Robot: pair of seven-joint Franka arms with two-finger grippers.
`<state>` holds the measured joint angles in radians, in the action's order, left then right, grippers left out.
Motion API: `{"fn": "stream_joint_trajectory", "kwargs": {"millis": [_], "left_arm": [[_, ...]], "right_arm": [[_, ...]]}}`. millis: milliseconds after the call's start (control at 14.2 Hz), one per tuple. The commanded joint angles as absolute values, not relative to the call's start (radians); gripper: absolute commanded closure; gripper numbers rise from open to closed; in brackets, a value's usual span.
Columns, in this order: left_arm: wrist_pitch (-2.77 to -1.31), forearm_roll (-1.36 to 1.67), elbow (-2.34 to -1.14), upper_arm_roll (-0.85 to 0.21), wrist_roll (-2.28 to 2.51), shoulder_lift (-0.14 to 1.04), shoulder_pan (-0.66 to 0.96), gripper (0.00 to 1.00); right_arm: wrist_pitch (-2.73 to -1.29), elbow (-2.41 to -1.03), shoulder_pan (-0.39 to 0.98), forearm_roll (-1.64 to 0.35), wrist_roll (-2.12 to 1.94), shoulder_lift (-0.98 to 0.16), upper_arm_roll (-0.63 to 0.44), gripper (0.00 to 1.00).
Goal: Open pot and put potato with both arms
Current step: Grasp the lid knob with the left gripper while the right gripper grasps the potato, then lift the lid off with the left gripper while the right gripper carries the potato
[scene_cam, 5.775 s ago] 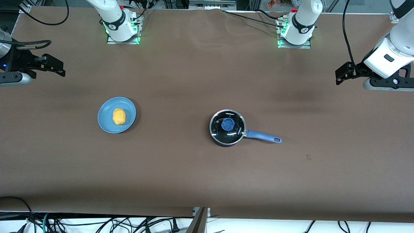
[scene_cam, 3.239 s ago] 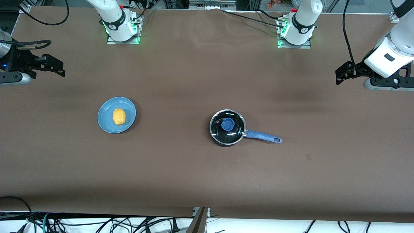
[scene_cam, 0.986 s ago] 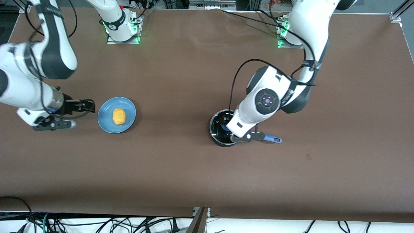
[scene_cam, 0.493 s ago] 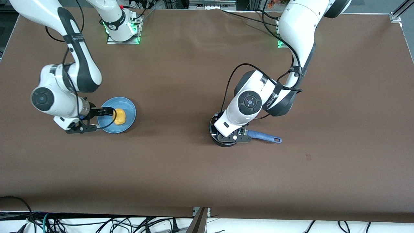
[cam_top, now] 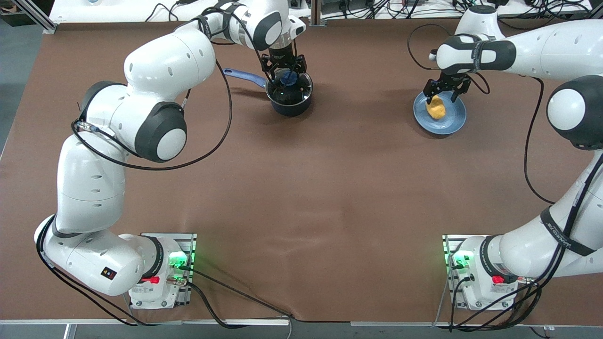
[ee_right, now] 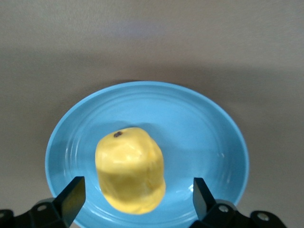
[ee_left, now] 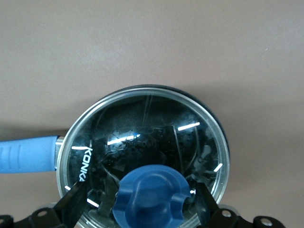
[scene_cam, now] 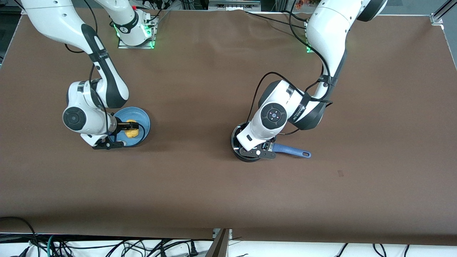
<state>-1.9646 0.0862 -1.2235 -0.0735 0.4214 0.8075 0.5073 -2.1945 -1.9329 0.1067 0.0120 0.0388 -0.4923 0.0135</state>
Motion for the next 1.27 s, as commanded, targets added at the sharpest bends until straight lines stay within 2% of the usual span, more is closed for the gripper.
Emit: {"fn": "stream_joint_trajectory", "kwargs": {"millis": [0, 423, 493, 634, 704, 775, 915, 1056, 1197], "left_arm": [[-1.959, 0.083, -1.216, -0.066, 0.402, 0.816, 0.517, 0.00], [-1.957, 0.084, -1.215, -0.066, 0.399, 0.821, 0.514, 0.00], [-1.957, 0.084, -1.215, -0.066, 0.397, 0.819, 0.514, 0.05], [-1.957, 0.083, -1.213, -0.066, 0.391, 0.819, 0.511, 0.31], [-1.957, 0.083, -1.212, -0.066, 0.384, 0.819, 0.508, 0.38], [-1.956, 0.083, -1.210, -0.067, 0.371, 0.819, 0.506, 0.49], [-1.954, 0.086, -1.207, -0.067, 0.370, 0.819, 0.505, 0.51], [-1.954, 0.087, -1.207, -0.067, 0.370, 0.819, 0.506, 0.57], [-1.954, 0.086, -1.207, -0.067, 0.368, 0.813, 0.505, 0.90]], "right_arm": [[-2.210, -1.947, 0.112, 0.014, 0.054, -0.492, 0.014, 0.00], [-2.269, -1.968, 0.114, 0.015, 0.052, -0.511, 0.014, 0.00], [-2.269, -1.968, 0.114, 0.015, 0.052, -0.511, 0.012, 0.06], [-2.267, -1.965, 0.114, 0.015, 0.051, -0.509, 0.012, 0.37], [-2.267, -1.965, 0.114, 0.015, 0.051, -0.509, 0.012, 0.45], [-2.269, -1.965, 0.114, 0.015, 0.052, -0.509, 0.012, 0.51], [-2.267, -1.960, 0.114, 0.015, 0.052, -0.509, 0.014, 0.59], [-2.263, -1.954, 0.114, 0.015, 0.052, -0.503, 0.012, 0.59], [-2.257, -1.930, 0.113, 0.012, 0.045, -0.488, 0.014, 0.61]]}}
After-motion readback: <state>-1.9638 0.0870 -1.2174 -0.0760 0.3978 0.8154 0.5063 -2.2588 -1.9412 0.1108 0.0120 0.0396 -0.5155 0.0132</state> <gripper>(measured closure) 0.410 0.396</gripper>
